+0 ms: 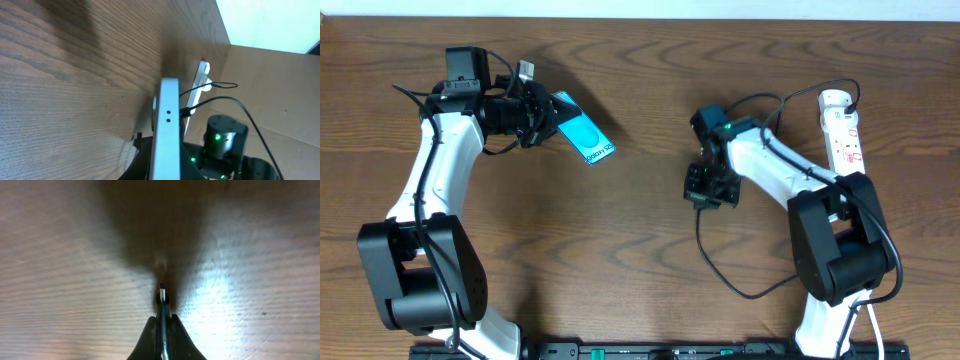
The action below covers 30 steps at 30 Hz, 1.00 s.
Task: Plug charger to phone and switch on socket
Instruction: 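Lift the plug with the right gripper toward the phone's bottom port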
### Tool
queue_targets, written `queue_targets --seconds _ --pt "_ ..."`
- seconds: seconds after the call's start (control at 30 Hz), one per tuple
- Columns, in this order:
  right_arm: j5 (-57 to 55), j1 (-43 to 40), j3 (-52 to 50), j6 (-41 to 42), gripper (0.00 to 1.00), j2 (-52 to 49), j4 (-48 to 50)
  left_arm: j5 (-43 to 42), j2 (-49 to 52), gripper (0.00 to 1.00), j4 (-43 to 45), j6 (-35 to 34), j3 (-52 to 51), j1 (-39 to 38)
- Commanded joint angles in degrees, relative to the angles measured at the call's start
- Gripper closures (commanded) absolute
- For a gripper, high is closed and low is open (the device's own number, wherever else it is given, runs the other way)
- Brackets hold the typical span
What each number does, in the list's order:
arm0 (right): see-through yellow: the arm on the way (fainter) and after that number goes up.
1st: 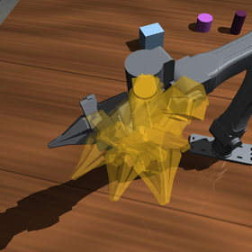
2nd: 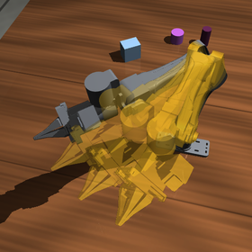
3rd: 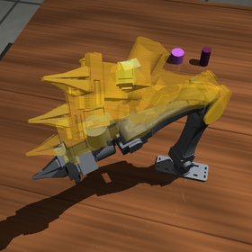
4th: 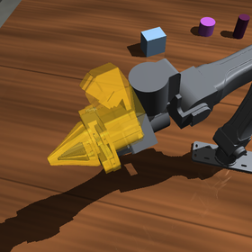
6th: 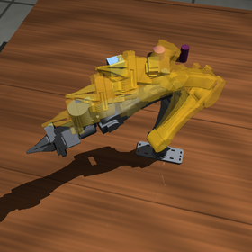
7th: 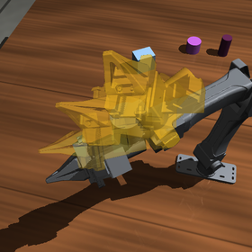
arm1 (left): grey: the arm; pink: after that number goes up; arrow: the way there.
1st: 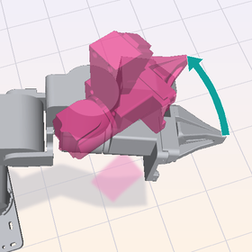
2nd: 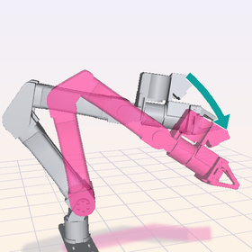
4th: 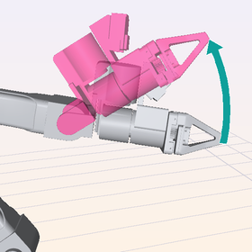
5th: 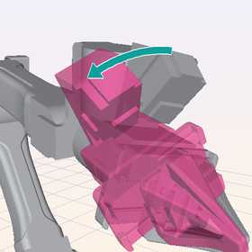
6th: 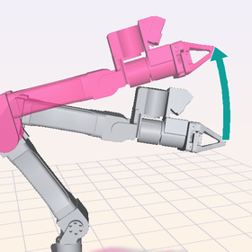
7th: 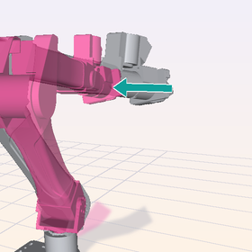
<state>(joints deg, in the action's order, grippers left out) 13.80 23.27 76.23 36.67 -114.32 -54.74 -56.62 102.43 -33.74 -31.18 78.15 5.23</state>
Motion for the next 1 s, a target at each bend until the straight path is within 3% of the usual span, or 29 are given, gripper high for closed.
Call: queue_targets --seconds 0.0,0.2,0.37,0.53,0.8,0.97 --pt "0.68 -2.05 8.48 -5.18 0.99 0.00 -4.70 -1.18 -0.57 0.93 -0.09 0.96 -0.11 0.15" --pt "3.65 -3.65 22.99 -14.91 0.99 0.00 -14.29 -1.18 -0.57 0.93 -0.04 0.98 -0.09 0.20" --pt "30.77 -5.33 33.33 -32.00 0.99 0.00 -18.14 -1.25 -0.57 0.93 1.53 0.94 -0.09 0.22" --pt "52.22 -7.08 35.47 -43.10 0.99 0.00 -20.79 -4.79 -0.57 0.93 4.55 0.92 -0.09 0.31" --pt "61.05 -6.91 35.45 -54.71 0.99 0.00 -27.39 -15.87 -0.57 0.93 14.43 -2.32 -0.09 2.38" --pt "61.57 -5.90 35.45 -57.59 0.99 0.00 -28.61 -21.62 -0.57 0.92 22.08 -9.07 -0.09 4.13"
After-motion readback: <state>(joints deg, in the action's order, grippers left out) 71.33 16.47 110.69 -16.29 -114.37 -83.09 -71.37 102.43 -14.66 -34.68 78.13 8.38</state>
